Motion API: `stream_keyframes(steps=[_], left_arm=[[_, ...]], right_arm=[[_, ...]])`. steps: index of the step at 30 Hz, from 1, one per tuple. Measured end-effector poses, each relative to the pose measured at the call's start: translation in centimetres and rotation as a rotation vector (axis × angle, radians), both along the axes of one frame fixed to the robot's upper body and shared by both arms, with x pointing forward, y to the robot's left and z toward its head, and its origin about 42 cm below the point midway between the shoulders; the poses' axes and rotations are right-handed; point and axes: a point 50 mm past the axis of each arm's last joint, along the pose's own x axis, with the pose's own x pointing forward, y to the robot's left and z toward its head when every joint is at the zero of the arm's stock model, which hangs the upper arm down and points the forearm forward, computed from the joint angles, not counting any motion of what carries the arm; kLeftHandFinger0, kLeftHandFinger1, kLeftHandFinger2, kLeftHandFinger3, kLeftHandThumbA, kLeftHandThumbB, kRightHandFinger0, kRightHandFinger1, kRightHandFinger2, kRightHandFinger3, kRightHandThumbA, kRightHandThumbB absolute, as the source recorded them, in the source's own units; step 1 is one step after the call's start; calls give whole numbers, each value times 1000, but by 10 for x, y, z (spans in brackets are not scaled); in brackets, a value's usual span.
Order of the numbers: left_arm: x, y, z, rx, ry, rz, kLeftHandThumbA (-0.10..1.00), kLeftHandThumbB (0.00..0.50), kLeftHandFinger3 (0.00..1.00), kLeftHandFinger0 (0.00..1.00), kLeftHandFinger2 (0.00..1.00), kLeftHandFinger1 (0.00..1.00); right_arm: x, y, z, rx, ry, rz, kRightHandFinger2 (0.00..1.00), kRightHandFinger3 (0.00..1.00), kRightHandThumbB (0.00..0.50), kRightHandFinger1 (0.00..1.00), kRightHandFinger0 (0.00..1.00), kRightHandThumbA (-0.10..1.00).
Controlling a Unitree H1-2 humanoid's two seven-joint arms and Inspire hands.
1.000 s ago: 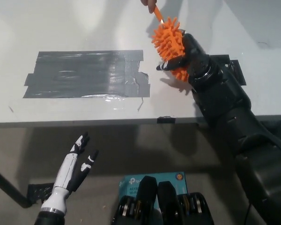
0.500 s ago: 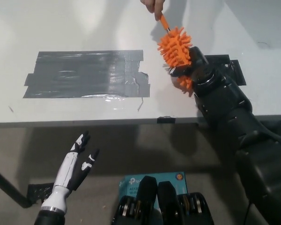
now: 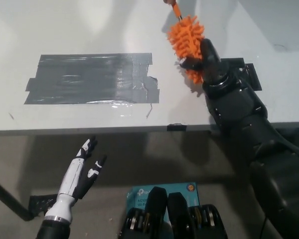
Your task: A person hands an oraange duster to the robot and the robot grabs it with its right hand and places it on the black marked spot infron tof it on the desk
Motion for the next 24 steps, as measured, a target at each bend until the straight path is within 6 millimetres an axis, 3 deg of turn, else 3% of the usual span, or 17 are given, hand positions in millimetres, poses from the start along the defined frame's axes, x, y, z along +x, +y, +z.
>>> stream_keyframes(steps=[2,6,9,14,18,21,24], left_arm=[[0,0,0,0,0,-1,936,112,1000,1000,1000,1000],[1,0,1,1,-1,-3,934,99,1000,1000,1000,1000],[1,0,1,2,-1,-3,945,121,1000,1000,1000,1000],[1,0,0,2,1,-3,948,121,1000,1000,1000,1000],[2,0,0,2,0,-3,923,96,1000,1000,1000,1000],[2,0,1,3,-2,-4,924,117,1000,1000,1000,1000],[2,1,2,5,-2,-4,924,116,1000,1000,1000,1000]], right_arm=[[-1,6,11,12,-45,15,842,731,207,524,56,-100],[-6,16,35,41,-140,52,816,685,201,498,39,-100],[-13,23,46,59,-188,70,792,739,195,474,23,-100],[-30,28,58,85,-260,104,836,815,175,495,32,-100],[-43,24,60,100,-289,118,875,872,161,537,39,-100],[-47,6,62,92,-307,109,932,913,151,616,104,-100],[-44,-15,59,68,-295,78,936,916,157,620,109,-100]])
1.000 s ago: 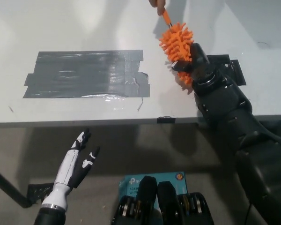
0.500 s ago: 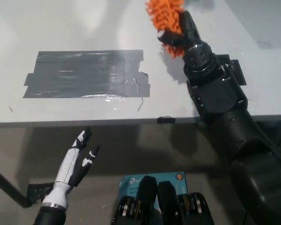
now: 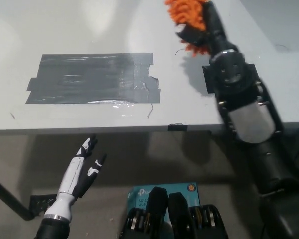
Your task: A person hands an oraange duster to the robot and the robot grabs it with its right hand and places it on the black marked spot infron tof it on the desk
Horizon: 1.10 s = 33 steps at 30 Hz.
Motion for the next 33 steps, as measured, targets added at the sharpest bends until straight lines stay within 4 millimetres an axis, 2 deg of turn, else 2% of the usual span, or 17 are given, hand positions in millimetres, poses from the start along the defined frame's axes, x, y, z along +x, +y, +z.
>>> stream_keyframes(steps=[5,7,9,14,16,18,20,22,23,24,25,26,27,28,29,30,33], left_arm=[[0,0,0,1,-1,0,902,95,1000,1000,1000,1000],[1,0,1,1,-1,0,901,97,1000,1000,1000,1000],[1,1,1,3,-2,-1,901,98,1000,1000,1000,1000],[0,0,0,4,1,-5,901,104,1000,1000,1000,1000],[-1,-1,-1,5,4,-6,895,96,1000,1000,1000,1000],[-3,-1,-3,5,10,-7,871,77,1000,1000,1000,1000],[-5,-1,-5,6,14,-7,862,78,1000,1000,1000,1000],[-7,0,-7,6,20,-7,839,72,1000,1000,1000,1000],[-7,0,-7,6,21,-7,835,77,1000,1000,1000,1000],[-8,0,-8,6,23,-7,833,77,1000,1000,1000,1000],[-8,0,-8,6,24,-7,833,82,1000,1000,1000,1000],[-9,0,-8,6,24,-7,834,84,1000,1000,1000,1000],[-9,0,-8,6,24,-7,833,89,1000,1000,1000,1000],[-9,-1,-8,7,23,-9,833,89,1000,1000,1000,1000],[-9,-1,-8,7,24,-9,831,87,1000,1000,1000,1000],[-9,-1,-8,7,23,-9,831,87,1000,1000,1000,1000],[-9,-2,-7,8,22,-12,798,81,1000,1000,1000,1000]], right_arm=[[4,-59,-24,-37,61,-104,976,935,149,647,136,-100],[4,-65,-27,-41,70,-116,987,935,151,653,148,-100],[5,-88,-43,-61,115,-158,986,919,154,646,145,-100],[6,-109,-63,-85,176,-198,980,923,158,608,119,-100],[5,-111,-69,-88,192,-202,994,924,157,631,169,-100],[5,-111,-74,-95,207,-203,992,924,159,615,138,-100],[6,-110,-81,-102,227,-203,1000,933,164,646,163,-100],[7,-108,-94,-115,272,-202,1000,936,166,705,246,-100],[7,-107,-97,-117,280,-201,1000,932,189,906,511,-100],[7,-105,-105,-122,306,-199,981,864,191,880,585,-100],[7,-104,-107,-124,313,-198,997,1000,223,880,601,-88],[7,-102,-112,-127,329,-196,931,1000,235,822,576,23],[7,-102,-112,-127,329,-196,1000,1000,309,1000,1000,434],[7,-102,-122,-136,355,-194,1000,1000,309,1000,1000,434],[7,-102,-123,-138,359,-192,1000,1000,345,1000,1000,571],[8,-102,-124,-150,366,-185,1000,1000,345,1000,1000,571],[15,-101,-117,-215,384,-143,1000,1000,366,1000,1000,681]])
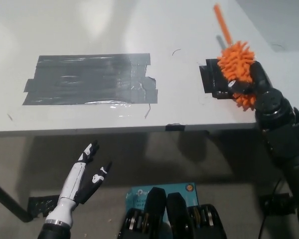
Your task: A person hands an oraange duster to the robot and the robot grabs it with its right hand and places it on the black marked spot infron tof it on the desk
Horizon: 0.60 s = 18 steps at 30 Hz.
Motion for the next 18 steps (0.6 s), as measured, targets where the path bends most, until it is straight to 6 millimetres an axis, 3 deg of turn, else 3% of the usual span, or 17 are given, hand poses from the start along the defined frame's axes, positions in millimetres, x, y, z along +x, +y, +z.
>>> stream_keyframes(steps=[6,9,18], left_arm=[[0,0,0,0,1,0,764,82,1000,1000,1000,1000],[0,0,0,0,2,1,768,88,1000,1000,1000,1000],[1,0,0,1,4,2,774,76,1000,1000,1000,1000]], right_arm=[[1,0,1,-40,14,35,1000,1000,365,1000,1000,718],[1,-1,3,-28,10,33,1000,1000,335,1000,1000,687],[-6,-12,13,77,-87,-26,1000,1000,351,1000,1000,736]])
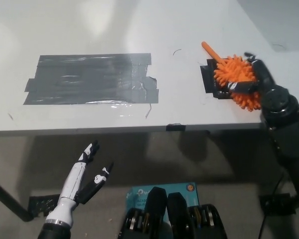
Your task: A person hands an oraange duster to the robot and the robot grabs it with its right hand and places it on the black marked spot infron tof it on the desk
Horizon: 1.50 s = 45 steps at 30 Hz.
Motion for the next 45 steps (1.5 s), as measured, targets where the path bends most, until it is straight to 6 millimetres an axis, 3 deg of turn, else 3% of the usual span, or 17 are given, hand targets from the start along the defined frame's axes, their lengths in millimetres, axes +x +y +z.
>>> stream_keyframes(steps=[1,2,5,7,9,12,17,22,27,29,35,39,45], left_arm=[[0,0,0,0,0,0,774,76,1000,1000,1000,1000],[0,0,0,0,1,0,777,78,1000,1000,1000,1000],[0,0,0,0,1,0,788,80,1000,1000,1000,1000],[0,0,-1,0,3,0,784,73,1000,1000,1000,1000],[0,0,-1,0,5,1,788,81,1000,1000,1000,1000],[0,0,-2,1,9,1,797,85,1000,1000,1000,1000],[0,0,-3,1,13,2,797,83,1000,1000,1000,1000],[0,0,-3,2,17,3,798,74,1000,1000,1000,1000],[-1,0,-5,3,24,3,821,91,1000,1000,1000,1000],[-1,0,-7,3,29,3,806,80,1000,1000,1000,1000],[-4,0,-14,5,56,6,763,64,1000,1000,1000,1000],[-4,0,-15,6,58,5,762,63,1000,1000,1000,1000],[-4,0,-15,5,57,5,780,85,1000,1000,1000,1000]], right_arm=[[0,0,1,4,-7,-2,1000,1000,348,1000,1000,760],[-5,-3,17,22,-92,-21,1000,1000,332,1000,1000,792],[-8,-3,34,38,-170,-32,1000,1000,376,1000,1000,989],[-15,-5,50,58,-248,-36,1000,1000,381,1000,1000,1000],[-23,-7,66,77,-323,-38,1000,1000,417,1000,1000,1000],[-38,-11,86,100,-423,-37,1000,1000,397,1000,1000,1000],[-60,-14,100,111,-521,-27,1000,1000,399,1000,1000,1000],[-90,-16,104,118,-604,-12,1000,1000,327,1000,1000,1000],[-133,-21,87,115,-641,4,1000,1000,274,1000,1000,1000],[-151,-23,73,111,-630,13,1000,1000,297,1000,1000,1000],[-221,-17,26,107,-578,122,1000,1000,275,1000,1000,1000],[-240,-9,-1,121,-517,204,1000,1000,247,1000,1000,1000],[-232,1,-32,134,-434,289,1000,1000,248,1000,1000,1000]])
